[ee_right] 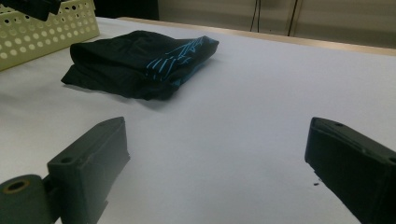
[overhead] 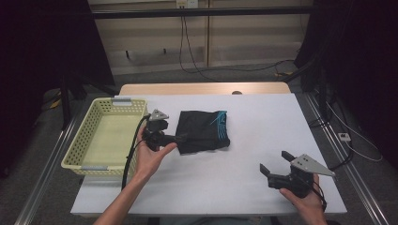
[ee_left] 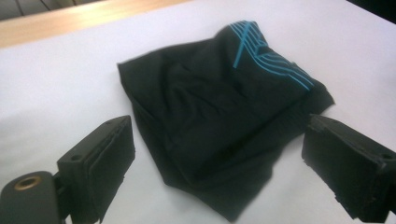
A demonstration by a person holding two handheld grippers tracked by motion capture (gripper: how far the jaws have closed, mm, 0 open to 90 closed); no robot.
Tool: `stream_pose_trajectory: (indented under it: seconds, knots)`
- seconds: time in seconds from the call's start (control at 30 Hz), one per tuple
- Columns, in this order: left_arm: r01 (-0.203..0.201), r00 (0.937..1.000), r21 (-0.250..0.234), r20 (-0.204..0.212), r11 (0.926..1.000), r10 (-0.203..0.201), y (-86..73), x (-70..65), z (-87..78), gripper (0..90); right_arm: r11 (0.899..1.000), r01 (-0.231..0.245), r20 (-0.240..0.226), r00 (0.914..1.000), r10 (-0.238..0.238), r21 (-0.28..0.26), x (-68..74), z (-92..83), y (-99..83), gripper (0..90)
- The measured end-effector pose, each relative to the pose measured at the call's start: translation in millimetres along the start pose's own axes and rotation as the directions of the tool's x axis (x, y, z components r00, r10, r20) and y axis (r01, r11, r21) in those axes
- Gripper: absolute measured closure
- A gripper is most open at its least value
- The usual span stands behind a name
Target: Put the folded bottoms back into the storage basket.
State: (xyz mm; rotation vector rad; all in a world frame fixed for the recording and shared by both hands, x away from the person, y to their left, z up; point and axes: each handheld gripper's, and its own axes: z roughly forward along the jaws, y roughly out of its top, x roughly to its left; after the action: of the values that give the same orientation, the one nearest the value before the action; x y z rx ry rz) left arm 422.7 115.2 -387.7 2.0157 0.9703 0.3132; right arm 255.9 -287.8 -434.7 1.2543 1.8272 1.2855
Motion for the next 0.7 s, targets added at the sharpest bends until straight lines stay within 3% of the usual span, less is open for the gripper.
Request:
stream_pose_trajectory:
  seconds: [0.13,0.27,0.37,0.47,0.57,0.7]
  knots:
    - [0.017,0.9998,-0.018,-0.009,0.9997,-0.017,5.8,3.2,5.1,9.3,1.000,-0.003,-0.001,1.0000,0.003,0.009,0.9,-0.2,-0.3,6.0]
    - [-0.009,0.9999,-0.019,-0.008,0.9998,0.009,9.0,4.0,13.2,6.6,1.000,-0.002,0.001,1.0000,0.002,0.011,0.3,0.0,-0.5,6.0]
    - [-0.007,0.9999,-0.036,0.009,0.9993,0.007,12.0,8.7,18.2,3.9,1.000,0.001,0.001,1.0000,-0.001,0.011,0.1,0.3,-0.5,6.0]
    - [0.011,0.9998,-0.048,0.017,0.9988,-0.011,13.8,14.2,22.5,4.8,1.000,0.001,-0.004,1.0000,-0.001,0.009,1.1,-0.7,-0.5,6.0]
    - [0.011,0.9999,-0.051,-0.007,0.9986,-0.011,15.2,20.0,26.9,5.5,1.000,0.000,-0.003,1.0000,0.000,0.010,1.0,-0.4,-0.6,5.9]
    - [0.050,0.9987,-0.046,0.004,0.9977,-0.050,17.8,27.2,34.7,7.6,1.000,0.002,-0.003,1.0000,-0.002,0.010,1.3,0.2,-0.6,5.9]
